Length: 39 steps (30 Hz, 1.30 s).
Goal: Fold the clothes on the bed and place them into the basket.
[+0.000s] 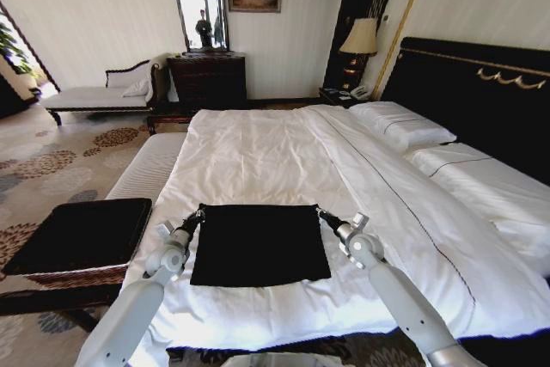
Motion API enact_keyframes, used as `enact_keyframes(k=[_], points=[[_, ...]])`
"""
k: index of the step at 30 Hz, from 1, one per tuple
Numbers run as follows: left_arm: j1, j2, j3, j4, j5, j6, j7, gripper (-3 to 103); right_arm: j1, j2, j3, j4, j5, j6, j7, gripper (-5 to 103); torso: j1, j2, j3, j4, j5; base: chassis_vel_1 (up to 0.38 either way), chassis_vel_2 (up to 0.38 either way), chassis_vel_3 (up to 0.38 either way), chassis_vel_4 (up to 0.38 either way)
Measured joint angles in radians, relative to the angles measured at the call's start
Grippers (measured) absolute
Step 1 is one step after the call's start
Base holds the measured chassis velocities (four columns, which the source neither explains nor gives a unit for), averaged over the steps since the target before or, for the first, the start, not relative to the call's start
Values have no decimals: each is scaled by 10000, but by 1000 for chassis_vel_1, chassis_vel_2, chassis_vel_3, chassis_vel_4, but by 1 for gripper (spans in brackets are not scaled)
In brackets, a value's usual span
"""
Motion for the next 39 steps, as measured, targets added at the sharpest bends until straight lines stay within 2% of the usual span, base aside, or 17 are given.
enact_keyframes(k=[3, 6, 12, 20, 26, 30, 31, 35, 36, 39], points=[[23, 205, -124, -567, -59, -94, -107, 0, -85, -166, 91, 701, -86, 58, 187, 1, 0, 0, 0, 2, 0, 0, 0, 0, 0], [58, 535, -424, -1707, -290, -132, -449, 0, -165, -511, 342, 1940, -59, 79, 582, 1, -1, 0, -1, -2, 0, 0, 0, 0, 0], [192, 1062, -970, -2985, -655, -156, -788, 0, -35, -985, 642, 3129, 201, 58, 1269, 1, -1, 1, 0, 0, -1, 0, 0, 0, 0], [834, 1500, -1859, -3922, -972, -147, -1039, 0, 24, -1288, 980, 4148, 757, -72, 1752, 1, 0, 1, 0, 2, -1, 0, 0, 0, 0], [1512, 1554, -2416, -4455, -1017, -117, -1098, 0, -201, -1416, 1242, 4597, 902, -143, 1833, 1, -1, 1, -1, 0, 0, 0, 0, 0, 0], [2738, 1271, -3195, -5248, -913, -116, -1126, 0, -758, -1510, 1537, 5234, 976, -196, 1970, 1, 0, 1, -1, 1, 0, 0, 0, 0, 0], [2738, 1271, -3195, -5248, -913, -116, -1126, 0, -758, -1510, 1537, 5234, 976, -196, 1970, 1, 0, 1, -1, 1, 0, 0, 0, 0, 0], [4443, 776, -4181, -6454, -741, -116, -1114, 0, -2069, -1530, 2285, 6275, 1163, -382, 2062, 1, -1, 1, -1, 0, 0, 0, 0, 0, 0], [4443, 776, -4181, -6454, -741, -116, -1114, 0, -2069, -1530, 2285, 6275, 1163, -382, 2062, 1, -1, 1, -1, 0, 0, 0, 0, 0, 0], [5893, 420, -5018, -7261, -504, -125, -1087, 0, -3306, -1372, 3050, 7089, 1313, -561, 2179, 1, -1, 2, -2, -1, 1, 0, 0, 0, 0]])
